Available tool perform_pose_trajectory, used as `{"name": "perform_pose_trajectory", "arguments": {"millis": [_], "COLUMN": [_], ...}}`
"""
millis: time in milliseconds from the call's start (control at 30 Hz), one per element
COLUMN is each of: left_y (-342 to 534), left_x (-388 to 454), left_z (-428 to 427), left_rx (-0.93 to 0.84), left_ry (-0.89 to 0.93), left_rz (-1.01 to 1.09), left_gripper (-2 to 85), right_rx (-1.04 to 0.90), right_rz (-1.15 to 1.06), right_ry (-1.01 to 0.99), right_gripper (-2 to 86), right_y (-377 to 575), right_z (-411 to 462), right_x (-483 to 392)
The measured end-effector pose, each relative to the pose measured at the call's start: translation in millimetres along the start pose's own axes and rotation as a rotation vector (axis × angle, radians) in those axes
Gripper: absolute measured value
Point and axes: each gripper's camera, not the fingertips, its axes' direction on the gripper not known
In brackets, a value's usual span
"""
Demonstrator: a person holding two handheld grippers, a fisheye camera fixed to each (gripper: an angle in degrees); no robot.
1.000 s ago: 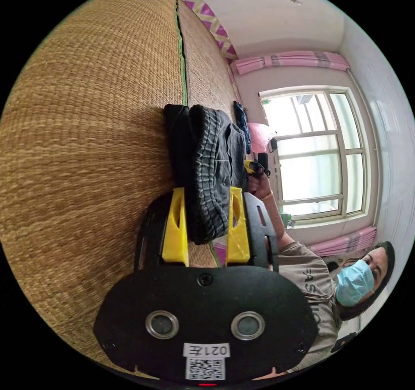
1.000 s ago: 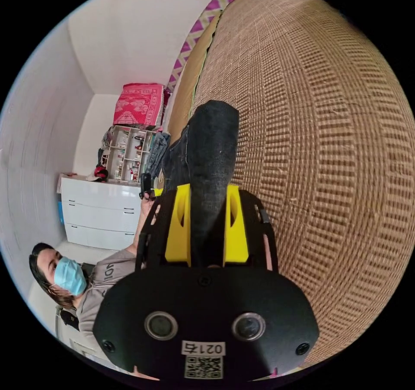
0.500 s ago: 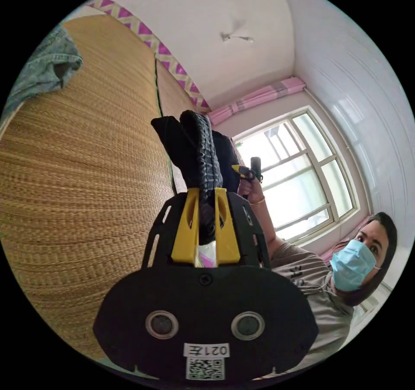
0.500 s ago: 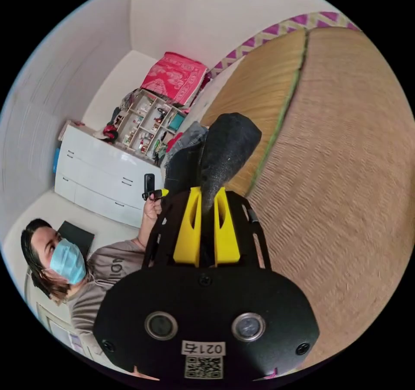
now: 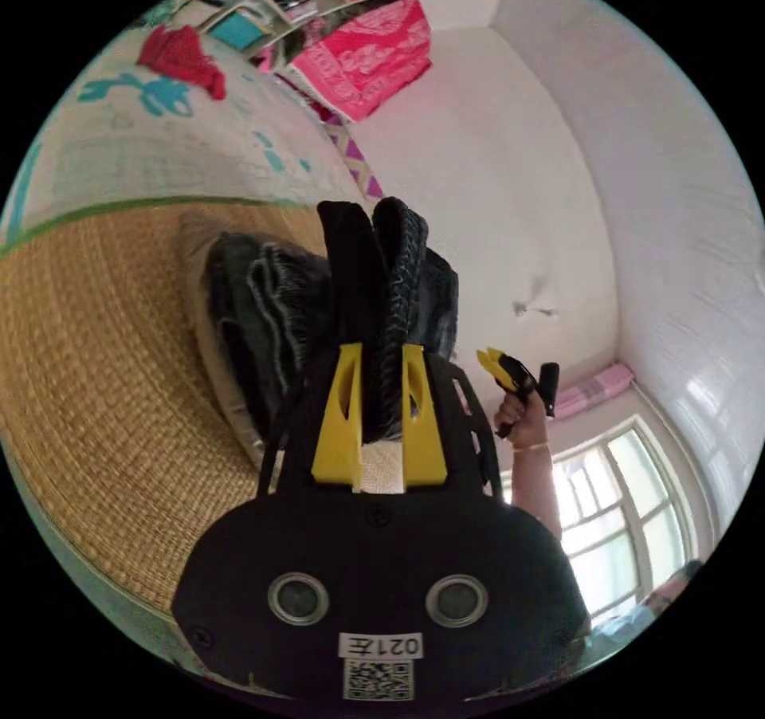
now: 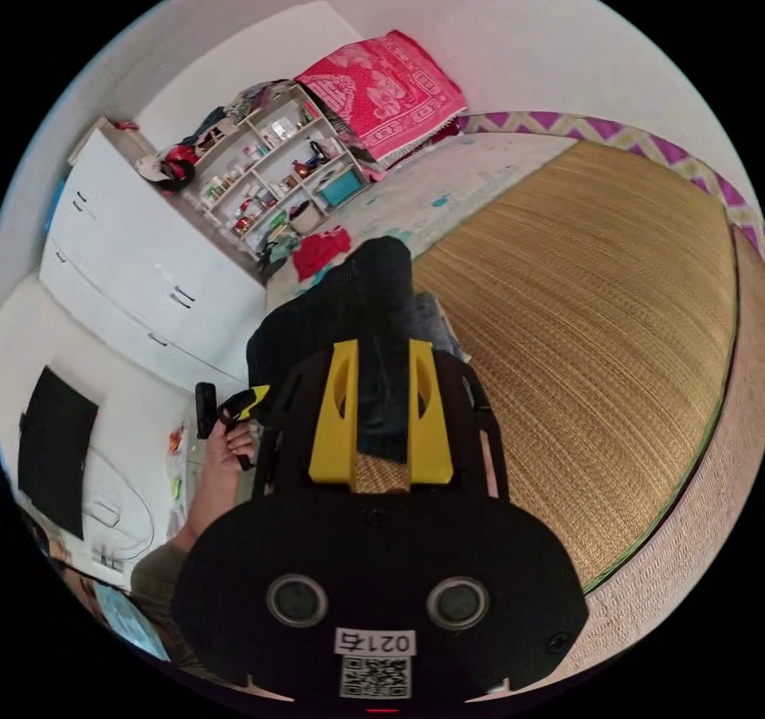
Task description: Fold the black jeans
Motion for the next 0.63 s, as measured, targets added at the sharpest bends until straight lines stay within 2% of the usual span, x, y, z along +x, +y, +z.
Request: {"name": "perform_pose_trajectory", "arguments": {"millis": [33, 133, 333, 400, 467, 567, 633], "left_y": [4, 24, 55, 71, 107, 175, 222], "left_x": [-40, -96, -72, -44, 10, 76, 106], "left_z": [2, -5, -31, -40, -45, -21, -1], "left_rx": [0.014, 0.084, 0.100, 0.094, 0.079, -0.063, -0.135], "left_ry": [-0.011, 0.270, 0.265, 0.184, 0.062, 0.123, 0.141], "left_rz": [-0.107, -0.200, -0.128, -0.017, 0.218, 0.538, 0.661], "left_gripper": [7.6, 6.8, 1.4, -0.1, -0.7, -0.9, -0.9], "right_rx": [-0.004, -0.055, -0.082, -0.062, -0.027, 0.056, 0.091], "right_rz": [0.001, 0.001, 0.029, 0.059, 0.076, 0.130, 0.161], "right_ry": [0.016, 0.030, 0.029, 0.064, 0.107, 0.220, 0.355], "right_gripper": [7.0, 4.9, 1.3, 1.2, 1.6, 3.9, 5.6], "right_y": [2, 31, 139, 194, 240, 323, 374], "right_z": [7, 34, -3, -45, -83, -148, -182], "right_x": [-1, 5, 40, 52, 59, 66, 66]}}
